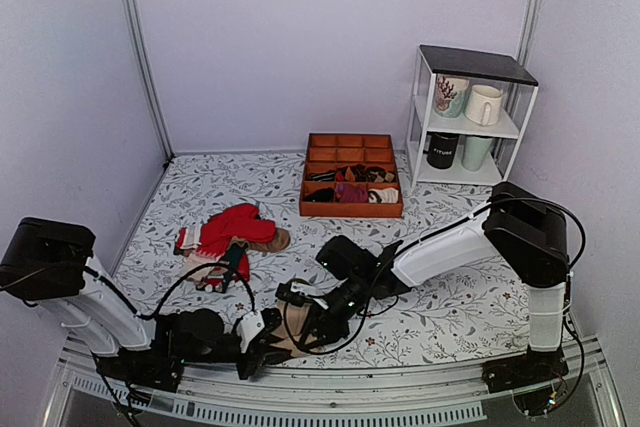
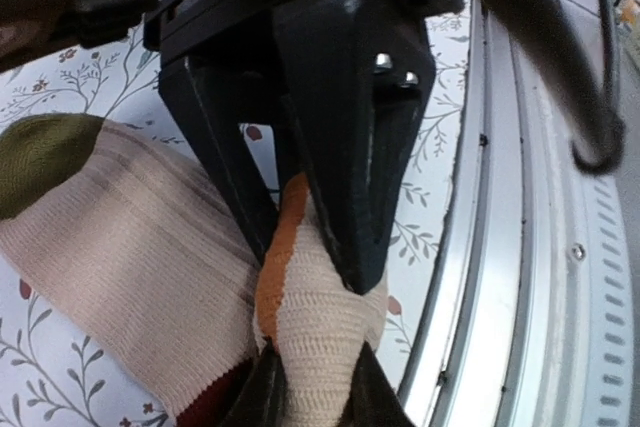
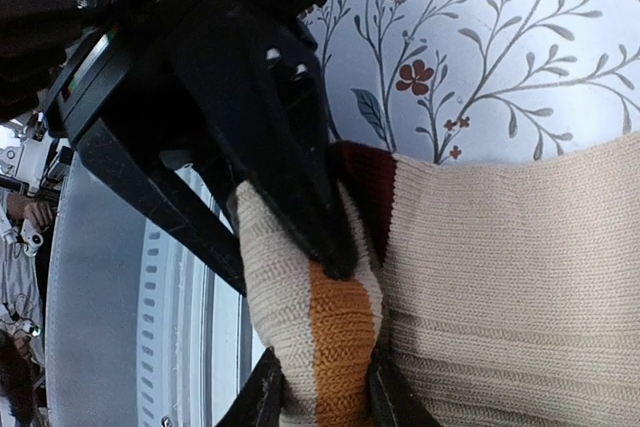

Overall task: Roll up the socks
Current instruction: Roll a pair of socks at the center of the board.

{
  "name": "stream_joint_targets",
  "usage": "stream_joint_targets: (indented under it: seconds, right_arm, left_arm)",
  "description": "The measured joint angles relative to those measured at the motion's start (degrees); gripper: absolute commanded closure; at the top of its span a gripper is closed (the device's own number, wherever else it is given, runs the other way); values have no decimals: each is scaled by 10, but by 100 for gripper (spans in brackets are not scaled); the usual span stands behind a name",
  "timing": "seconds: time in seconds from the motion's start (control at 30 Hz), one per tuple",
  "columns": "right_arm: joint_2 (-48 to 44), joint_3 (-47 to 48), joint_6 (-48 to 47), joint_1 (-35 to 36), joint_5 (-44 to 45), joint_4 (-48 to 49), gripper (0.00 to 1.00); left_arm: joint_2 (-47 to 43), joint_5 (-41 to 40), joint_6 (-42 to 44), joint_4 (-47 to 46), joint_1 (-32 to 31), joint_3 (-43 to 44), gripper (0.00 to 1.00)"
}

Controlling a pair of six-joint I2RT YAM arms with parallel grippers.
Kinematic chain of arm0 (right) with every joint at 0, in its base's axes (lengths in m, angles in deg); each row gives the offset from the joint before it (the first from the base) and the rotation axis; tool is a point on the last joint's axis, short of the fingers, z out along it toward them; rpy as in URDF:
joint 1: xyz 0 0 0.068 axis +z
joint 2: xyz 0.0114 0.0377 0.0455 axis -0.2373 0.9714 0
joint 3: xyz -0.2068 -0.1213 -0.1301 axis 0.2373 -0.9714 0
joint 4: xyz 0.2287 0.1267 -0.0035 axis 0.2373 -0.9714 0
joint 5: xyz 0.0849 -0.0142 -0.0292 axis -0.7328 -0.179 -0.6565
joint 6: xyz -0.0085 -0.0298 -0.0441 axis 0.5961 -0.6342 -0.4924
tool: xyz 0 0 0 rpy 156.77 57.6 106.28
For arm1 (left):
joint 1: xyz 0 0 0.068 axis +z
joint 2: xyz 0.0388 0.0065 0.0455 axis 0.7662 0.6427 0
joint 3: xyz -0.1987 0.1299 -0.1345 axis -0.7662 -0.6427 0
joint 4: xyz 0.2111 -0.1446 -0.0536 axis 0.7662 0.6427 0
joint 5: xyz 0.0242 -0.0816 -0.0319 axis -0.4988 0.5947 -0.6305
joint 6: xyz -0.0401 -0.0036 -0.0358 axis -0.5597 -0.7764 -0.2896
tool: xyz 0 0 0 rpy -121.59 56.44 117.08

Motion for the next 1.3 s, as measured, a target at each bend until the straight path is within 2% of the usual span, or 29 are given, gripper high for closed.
stream_joint_targets:
  seconds: [0.03, 0.2, 0.3, 0.43, 0.6, 0.8, 1.03, 1.2, 1.3]
  right_arm:
    - [0, 0, 0, 0, -1, -2, 67]
    - [-3, -1, 0, -4, 2, -9, 47]
    - [-31, -26, 0, -1, 34, 5, 44]
    - [-103, -104, -6, 8, 118, 44, 35]
    - [-208, -204, -68, 34, 241, 110, 31]
    - [-223, -214, -177, 104, 323, 162, 30]
    - [-177, -182, -235, 118, 348, 161, 32]
    - [-152, -180, -242, 118, 362, 153, 39]
    - [-149, -180, -239, 118, 366, 143, 52]
  left_arm:
    - [1, -1, 0, -1, 0, 1, 100]
    - [1, 4, -31, 29, 0, 23, 100]
    - [3, 25, -74, 52, 12, 40, 100]
    - [15, 68, -134, 51, 33, 48, 100]
    - [31, 118, -197, 35, 56, 48, 100]
    - [45, 170, -230, 23, 75, 52, 100]
    - [51, 202, -236, 23, 86, 56, 100]
    - [51, 211, -236, 23, 89, 56, 100]
    - [52, 217, -236, 23, 92, 56, 100]
